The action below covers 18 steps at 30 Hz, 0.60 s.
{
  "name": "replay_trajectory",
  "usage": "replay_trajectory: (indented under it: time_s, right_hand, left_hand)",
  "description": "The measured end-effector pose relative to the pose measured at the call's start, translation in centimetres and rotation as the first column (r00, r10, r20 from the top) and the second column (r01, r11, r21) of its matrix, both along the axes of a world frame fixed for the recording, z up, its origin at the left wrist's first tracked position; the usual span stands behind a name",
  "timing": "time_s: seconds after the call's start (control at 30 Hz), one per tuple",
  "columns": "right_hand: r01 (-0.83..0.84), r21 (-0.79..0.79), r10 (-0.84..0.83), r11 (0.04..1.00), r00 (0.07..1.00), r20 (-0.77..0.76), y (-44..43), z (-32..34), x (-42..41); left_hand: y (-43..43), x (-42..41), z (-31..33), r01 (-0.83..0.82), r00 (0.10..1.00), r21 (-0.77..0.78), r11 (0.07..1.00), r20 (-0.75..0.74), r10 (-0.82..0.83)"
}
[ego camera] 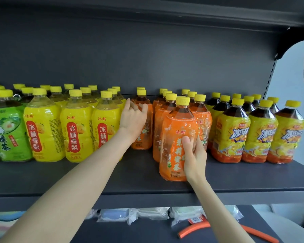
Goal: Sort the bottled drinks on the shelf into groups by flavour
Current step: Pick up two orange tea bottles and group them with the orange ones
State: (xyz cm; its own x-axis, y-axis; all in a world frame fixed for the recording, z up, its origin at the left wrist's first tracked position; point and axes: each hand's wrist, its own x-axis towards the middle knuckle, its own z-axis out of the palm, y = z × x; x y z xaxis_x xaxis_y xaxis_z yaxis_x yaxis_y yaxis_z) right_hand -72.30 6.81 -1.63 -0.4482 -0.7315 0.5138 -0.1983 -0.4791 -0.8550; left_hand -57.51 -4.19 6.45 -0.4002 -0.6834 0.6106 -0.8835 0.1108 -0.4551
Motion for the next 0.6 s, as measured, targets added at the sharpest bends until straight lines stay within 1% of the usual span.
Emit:
replay_trajectory:
  time_s: [0.07, 0.13, 0.2, 0.23, 0.27, 0.3, 0.33, 0.37, 0.4, 0.43, 0.47, 0.5, 0.53, 0.57, 0.6]
  right_hand:
    - [-0.003, 0.005, 0.003, 1.0, 1.0, 0.001, 0.0, -0.1, 0.1]
    - [-0.004, 0.003, 0.004, 1.0, 1.0, 0.004, 0.2, 0.0, 0.2]
    - [0.007, -0.014, -0.007, 1.0, 1.0, 0.006, 0.5, 0.2, 0.5]
    - [0.014, -0.024, -0.013, 1.0, 1.0, 0.011, 0.7, 0.3, 0.7]
    - [0.016, -0.033, -0.016, 0.999, 1.0, 0.017, 0.9, 0.3, 1.0]
    - [0.012, -0.04, -0.011, 0.999, 1.0, 0.018, 1.0, 0.4, 1.3]
    - [0.008, -0.045, -0.007, 0.999, 1.0, 0.015, 1.1, 0.4, 1.7]
    - [0.001, -0.044, -0.001, 0.999, 1.0, 0.011, 1.0, 0.3, 2.1]
    - [-0.007, -0.034, 0.007, 0.999, 1.0, 0.005, 0.9, 0.2, 2.7]
    - [-0.018, -0.02, 0.018, 1.0, 1.0, -0.004, 0.7, 0.1, 3.3]
    - [-0.025, -0.002, 0.025, 1.0, 0.999, -0.019, 0.4, 0.0, 4.0]
    - [-0.027, 0.016, 0.027, 1.0, 0.999, -0.045, 0.1, -0.2, 4.6]
    - [-0.018, 0.033, 0.02, 0.999, 0.997, -0.081, -0.2, -0.4, 5.3]
    - [0.004, 0.046, 0.002, 0.999, 0.992, -0.127, -0.4, -0.3, 5.8]
    - [0.039, 0.058, -0.028, 0.998, 0.982, -0.184, -0.5, -0.3, 6.2]
  left_hand:
    - [0.2, 0.1, -0.1, 0.0, 1.0, 0.012, 1.0, -0.007, 0.0]
    - [0.7, 0.6, -0.3, 0.045, 0.998, 0.01, 0.999, -0.036, -0.045]
    - [1.6, 1.6, -0.7, 0.172, 0.976, -0.012, 0.985, -0.137, -0.172]
    - [2.2, 2.2, -1.1, 0.271, 0.933, -0.046, 0.961, -0.232, -0.274]
    - [2.9, 2.8, -1.7, 0.386, 0.85, -0.092, 0.918, -0.352, -0.392]
    - [3.8, 3.3, -2.3, 0.493, 0.721, -0.142, 0.858, -0.485, -0.495]
    - [4.8, 3.7, -2.8, 0.579, 0.556, -0.197, 0.791, -0.614, -0.56]
    - [5.8, 3.9, -3.3, 0.637, 0.389, -0.24, 0.732, -0.72, -0.574]
    - [6.7, 3.9, -3.8, 0.676, 0.243, -0.267, 0.687, -0.799, -0.55]
    - [7.4, 3.8, -4.2, 0.705, 0.129, -0.283, 0.65, -0.851, -0.51]
    - [7.9, 3.7, -4.5, 0.728, 0.046, -0.294, 0.619, -0.88, -0.472]
    - [8.1, 3.6, -4.7, 0.747, -0.004, -0.303, 0.592, -0.893, -0.451]
    - [8.2, 3.6, -4.9, 0.757, -0.022, -0.309, 0.575, -0.893, -0.45]
    - [8.1, 3.6, -4.9, 0.76, -0.015, -0.31, 0.571, -0.887, -0.461]
    - [7.8, 3.6, -5.0, 0.753, 0.018, -0.304, 0.584, -0.877, -0.48]
